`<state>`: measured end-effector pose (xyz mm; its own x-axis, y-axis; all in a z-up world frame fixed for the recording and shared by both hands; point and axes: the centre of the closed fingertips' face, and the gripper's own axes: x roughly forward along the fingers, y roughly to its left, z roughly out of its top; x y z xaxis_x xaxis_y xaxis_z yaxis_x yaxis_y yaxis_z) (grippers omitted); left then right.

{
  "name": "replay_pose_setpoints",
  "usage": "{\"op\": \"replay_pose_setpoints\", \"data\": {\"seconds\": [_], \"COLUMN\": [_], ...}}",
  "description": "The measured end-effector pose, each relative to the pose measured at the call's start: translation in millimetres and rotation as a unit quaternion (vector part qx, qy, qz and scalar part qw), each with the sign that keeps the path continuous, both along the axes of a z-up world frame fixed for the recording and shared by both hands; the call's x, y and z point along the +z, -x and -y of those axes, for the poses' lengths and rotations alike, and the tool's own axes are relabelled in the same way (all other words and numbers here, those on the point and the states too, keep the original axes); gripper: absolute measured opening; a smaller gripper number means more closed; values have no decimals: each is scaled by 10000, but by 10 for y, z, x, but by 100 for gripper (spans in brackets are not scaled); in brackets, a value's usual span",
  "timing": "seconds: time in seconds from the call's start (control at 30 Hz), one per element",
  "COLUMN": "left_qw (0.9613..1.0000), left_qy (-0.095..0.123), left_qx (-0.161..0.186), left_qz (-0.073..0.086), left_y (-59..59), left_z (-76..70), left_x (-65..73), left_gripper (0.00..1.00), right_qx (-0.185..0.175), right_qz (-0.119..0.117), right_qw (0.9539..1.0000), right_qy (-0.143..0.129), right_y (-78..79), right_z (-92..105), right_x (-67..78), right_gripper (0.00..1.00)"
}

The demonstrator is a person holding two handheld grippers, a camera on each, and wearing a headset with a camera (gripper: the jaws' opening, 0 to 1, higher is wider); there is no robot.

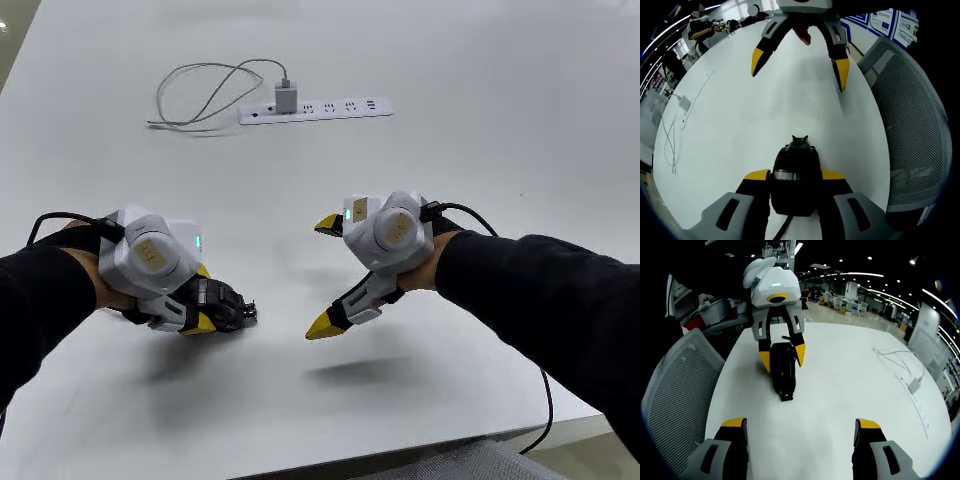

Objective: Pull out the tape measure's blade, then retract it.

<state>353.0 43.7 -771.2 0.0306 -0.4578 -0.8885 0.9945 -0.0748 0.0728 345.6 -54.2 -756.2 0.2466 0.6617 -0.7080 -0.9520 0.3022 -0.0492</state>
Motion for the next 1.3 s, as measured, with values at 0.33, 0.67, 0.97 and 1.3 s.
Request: {"op": "replay_pose_setpoints", "data": {"seconds": [0.33, 0.67, 0.97, 1.3], "left_qw": [9999, 9999, 9999, 9999], "left_qy": [53, 23, 46, 70], "left_qx": [-131, -139, -135, -128], "left_qz": [-7, 46, 61, 29], "left_y": [13, -4, -18, -17], "left_z": [1, -2, -7, -5], "left_x": [10, -7, -14, -12], "left_gripper": [31, 31, 32, 32], "right_qx": [259, 613, 669, 805], "right_qz": [18, -139, -293, -284], "right_qw": [9997, 9978, 9972, 9962], "right_qy": [18, 205, 164, 176], "right_y": [-21, 37, 26, 18], "right_z": [-282, -503, -620, -700], "right_x": [-181, -322, -386, -428], "right_gripper": [71, 56, 41, 24]}}
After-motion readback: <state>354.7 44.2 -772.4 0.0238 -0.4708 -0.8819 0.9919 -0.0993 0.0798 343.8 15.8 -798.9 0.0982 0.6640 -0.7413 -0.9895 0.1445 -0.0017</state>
